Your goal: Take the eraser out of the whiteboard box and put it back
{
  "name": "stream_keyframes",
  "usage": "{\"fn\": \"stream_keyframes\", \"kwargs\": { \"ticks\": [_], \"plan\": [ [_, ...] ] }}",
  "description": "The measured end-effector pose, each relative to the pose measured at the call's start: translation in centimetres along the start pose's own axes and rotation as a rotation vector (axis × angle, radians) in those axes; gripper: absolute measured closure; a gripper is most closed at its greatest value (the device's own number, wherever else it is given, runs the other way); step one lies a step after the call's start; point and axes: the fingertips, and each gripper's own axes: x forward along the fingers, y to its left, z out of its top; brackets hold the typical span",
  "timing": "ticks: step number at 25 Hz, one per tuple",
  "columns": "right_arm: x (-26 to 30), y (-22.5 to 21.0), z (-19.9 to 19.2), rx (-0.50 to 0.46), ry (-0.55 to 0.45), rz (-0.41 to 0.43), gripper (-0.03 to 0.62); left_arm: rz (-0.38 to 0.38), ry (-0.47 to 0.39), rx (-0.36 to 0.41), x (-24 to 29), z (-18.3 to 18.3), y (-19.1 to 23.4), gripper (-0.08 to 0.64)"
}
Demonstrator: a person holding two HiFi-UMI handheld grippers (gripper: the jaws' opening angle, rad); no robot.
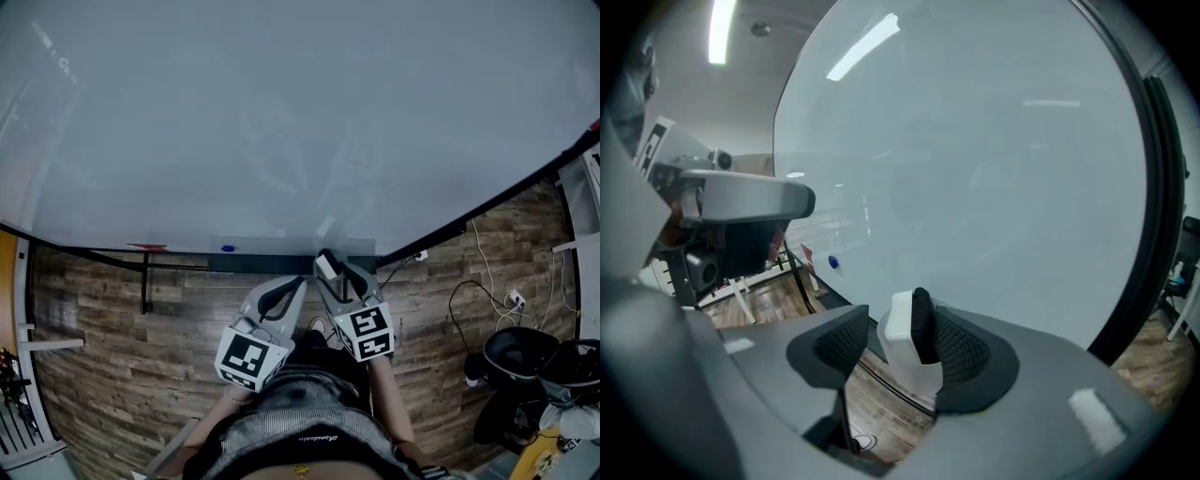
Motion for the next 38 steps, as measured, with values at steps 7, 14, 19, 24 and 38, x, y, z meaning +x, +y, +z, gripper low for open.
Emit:
{"fn": "stream_keyframes", "kwargs": {
  "ticks": [7, 14, 19, 24, 38],
  "plan": [
    [-1.0, 0.2, -0.2, 0.007, -0.006, -0.025, 0.367, -0.022, 0.007, 0.017, -0.5, -0.5, -0.5, 0.558],
    [-2.0, 0.2, -0.5, 0.012, -0.007, -0.041, 0.367, -0.03, 0.008, 0.003, -0.8, -0.6, -1.1, 0.558],
    [-2.4, 0.2, -0.7, 0.013, -0.011, -0.049, 0.367, -0.035, 0.007, 0.017, -0.8, -0.9, -1.4, 0.558],
    [-2.9, 0.2, -0.9, 0.015, -0.013, -0.051, 0.367, -0.043, 0.012, 0.018, -0.7, -1.1, -1.8, 0.558],
    [-4.7, 1.6, 0.6, -0.022, -0.036, -0.028, 0.524, -0.056, 0.013, 0.021, -0.3, -1.0, -2.4, 0.558]
  ]
}}
